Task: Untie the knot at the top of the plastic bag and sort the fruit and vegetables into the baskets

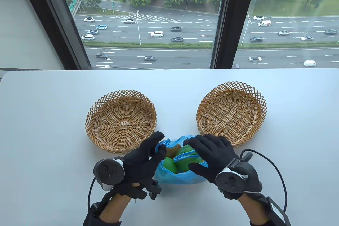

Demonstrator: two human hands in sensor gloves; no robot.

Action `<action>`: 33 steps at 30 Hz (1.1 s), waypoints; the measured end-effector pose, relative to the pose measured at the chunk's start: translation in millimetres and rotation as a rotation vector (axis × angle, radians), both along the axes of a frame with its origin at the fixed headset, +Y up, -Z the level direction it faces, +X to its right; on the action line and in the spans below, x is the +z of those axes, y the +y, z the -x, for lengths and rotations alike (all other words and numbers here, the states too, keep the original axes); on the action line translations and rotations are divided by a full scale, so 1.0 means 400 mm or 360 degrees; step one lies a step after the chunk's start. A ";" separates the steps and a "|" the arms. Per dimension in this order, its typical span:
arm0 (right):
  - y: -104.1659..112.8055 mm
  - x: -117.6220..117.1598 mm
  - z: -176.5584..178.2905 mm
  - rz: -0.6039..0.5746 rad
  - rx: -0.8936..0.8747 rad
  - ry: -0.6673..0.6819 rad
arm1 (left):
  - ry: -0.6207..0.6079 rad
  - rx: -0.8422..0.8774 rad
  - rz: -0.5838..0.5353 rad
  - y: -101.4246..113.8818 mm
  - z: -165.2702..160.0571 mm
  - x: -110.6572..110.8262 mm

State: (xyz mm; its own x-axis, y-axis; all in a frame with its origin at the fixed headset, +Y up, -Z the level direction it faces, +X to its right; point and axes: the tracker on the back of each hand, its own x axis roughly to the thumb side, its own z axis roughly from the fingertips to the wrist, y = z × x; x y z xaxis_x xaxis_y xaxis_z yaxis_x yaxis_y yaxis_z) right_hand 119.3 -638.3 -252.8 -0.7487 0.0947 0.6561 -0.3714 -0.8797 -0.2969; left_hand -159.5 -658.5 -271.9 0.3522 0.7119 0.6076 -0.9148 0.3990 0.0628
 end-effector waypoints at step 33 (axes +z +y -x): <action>0.041 -0.033 -0.176 0.0063 0.0041 -0.0434 | 0.0755 -0.0709 -0.0196 0.045 0.071 0.026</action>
